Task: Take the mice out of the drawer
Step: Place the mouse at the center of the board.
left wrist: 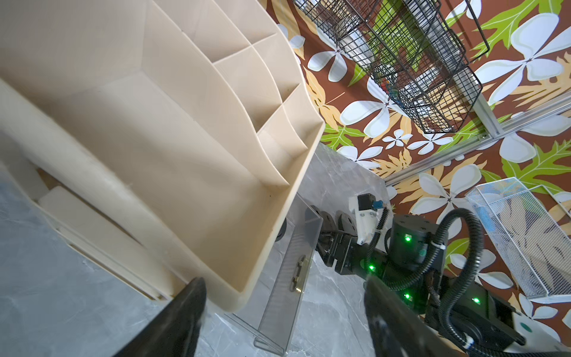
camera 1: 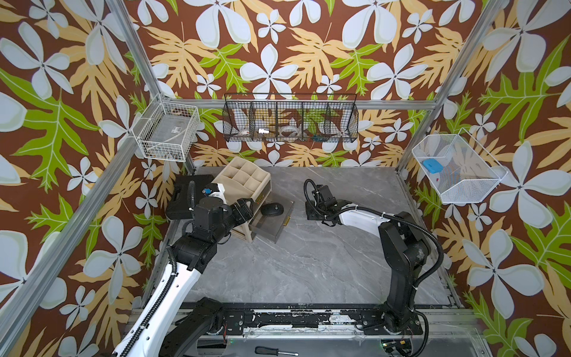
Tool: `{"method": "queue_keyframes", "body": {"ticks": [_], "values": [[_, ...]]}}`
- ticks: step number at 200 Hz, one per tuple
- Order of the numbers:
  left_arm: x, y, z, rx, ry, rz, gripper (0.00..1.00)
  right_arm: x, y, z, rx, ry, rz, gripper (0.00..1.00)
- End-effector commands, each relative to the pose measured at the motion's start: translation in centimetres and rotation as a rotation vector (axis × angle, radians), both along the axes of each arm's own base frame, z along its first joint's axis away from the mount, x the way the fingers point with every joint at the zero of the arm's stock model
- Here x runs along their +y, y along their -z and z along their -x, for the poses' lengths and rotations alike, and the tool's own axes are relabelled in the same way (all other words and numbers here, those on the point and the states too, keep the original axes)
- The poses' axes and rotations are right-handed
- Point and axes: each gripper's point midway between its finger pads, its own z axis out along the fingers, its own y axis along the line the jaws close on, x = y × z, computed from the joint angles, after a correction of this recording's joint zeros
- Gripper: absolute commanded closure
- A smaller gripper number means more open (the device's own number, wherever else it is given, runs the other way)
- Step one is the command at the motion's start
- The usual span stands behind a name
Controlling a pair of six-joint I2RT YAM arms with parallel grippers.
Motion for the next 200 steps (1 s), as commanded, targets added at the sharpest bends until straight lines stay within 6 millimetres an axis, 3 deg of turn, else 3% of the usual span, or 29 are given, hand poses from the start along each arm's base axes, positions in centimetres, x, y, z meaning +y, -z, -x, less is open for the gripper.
{"method": "queue_keyframes", "body": {"ticks": [1,75,117,143,200], "values": [[0.1,-0.8,-0.3,-0.03,-0.012,0.008,0.18,0.6,-0.7,-1.2,-0.048,0.028,-0.009,0.44],[0.2,-1.0,-0.4,-0.034,-0.019,0.008,0.18,0.7,1.8,-1.7,-0.005,0.052,0.027,0.41],[0.2,-1.2,-0.5,-0.039,-0.018,0.006,0.18,1.1,1.0,-1.6,-0.016,0.051,0.039,0.28],[0.1,-1.6,-0.6,-0.041,-0.014,-0.002,0.18,0.8,-0.9,-1.6,-0.043,0.061,0.03,0.22],[1.4,-2.8,-0.1,-0.071,-0.059,-0.041,0.15,0.8,-10.9,0.1,-0.223,-0.046,-0.043,0.22]]}}
